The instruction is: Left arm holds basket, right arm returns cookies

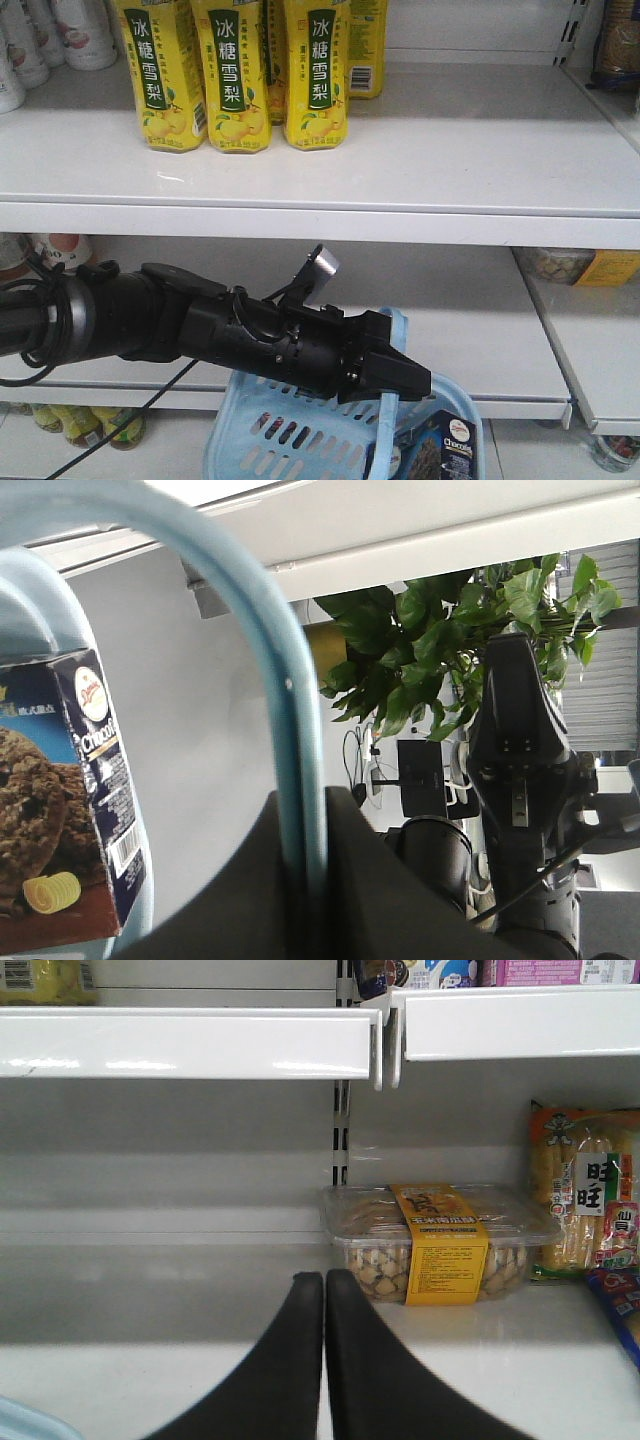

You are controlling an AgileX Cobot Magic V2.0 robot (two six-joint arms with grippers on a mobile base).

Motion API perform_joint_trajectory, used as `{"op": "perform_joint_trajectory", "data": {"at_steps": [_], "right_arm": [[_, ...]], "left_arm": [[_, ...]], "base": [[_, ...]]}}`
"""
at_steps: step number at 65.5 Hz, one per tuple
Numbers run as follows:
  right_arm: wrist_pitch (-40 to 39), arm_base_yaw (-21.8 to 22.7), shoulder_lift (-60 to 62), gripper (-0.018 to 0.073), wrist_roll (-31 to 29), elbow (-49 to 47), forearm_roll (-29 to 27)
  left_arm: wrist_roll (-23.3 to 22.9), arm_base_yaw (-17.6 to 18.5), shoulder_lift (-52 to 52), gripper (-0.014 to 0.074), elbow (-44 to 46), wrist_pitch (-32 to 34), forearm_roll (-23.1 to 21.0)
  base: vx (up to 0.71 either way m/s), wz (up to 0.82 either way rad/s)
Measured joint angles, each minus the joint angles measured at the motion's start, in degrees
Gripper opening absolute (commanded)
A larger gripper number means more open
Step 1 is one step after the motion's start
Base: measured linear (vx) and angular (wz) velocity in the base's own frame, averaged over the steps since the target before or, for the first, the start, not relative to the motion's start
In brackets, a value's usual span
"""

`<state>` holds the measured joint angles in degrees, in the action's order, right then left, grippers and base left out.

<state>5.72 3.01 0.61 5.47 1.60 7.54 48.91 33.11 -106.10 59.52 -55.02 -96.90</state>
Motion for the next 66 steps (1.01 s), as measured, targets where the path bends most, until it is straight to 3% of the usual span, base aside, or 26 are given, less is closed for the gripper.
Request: {"op": "perform_joint_trajectory", "data": {"at_steps": [66], "right_arm": [[-0.7, 0.0, 0.0, -0.0008, 1.0, 0.0, -1.1]], "left_arm": [[-0.1, 0.0, 0.0, -0.0006, 0.0, 0.0, 0.0]], "base": [[0.00, 0.00]]}}
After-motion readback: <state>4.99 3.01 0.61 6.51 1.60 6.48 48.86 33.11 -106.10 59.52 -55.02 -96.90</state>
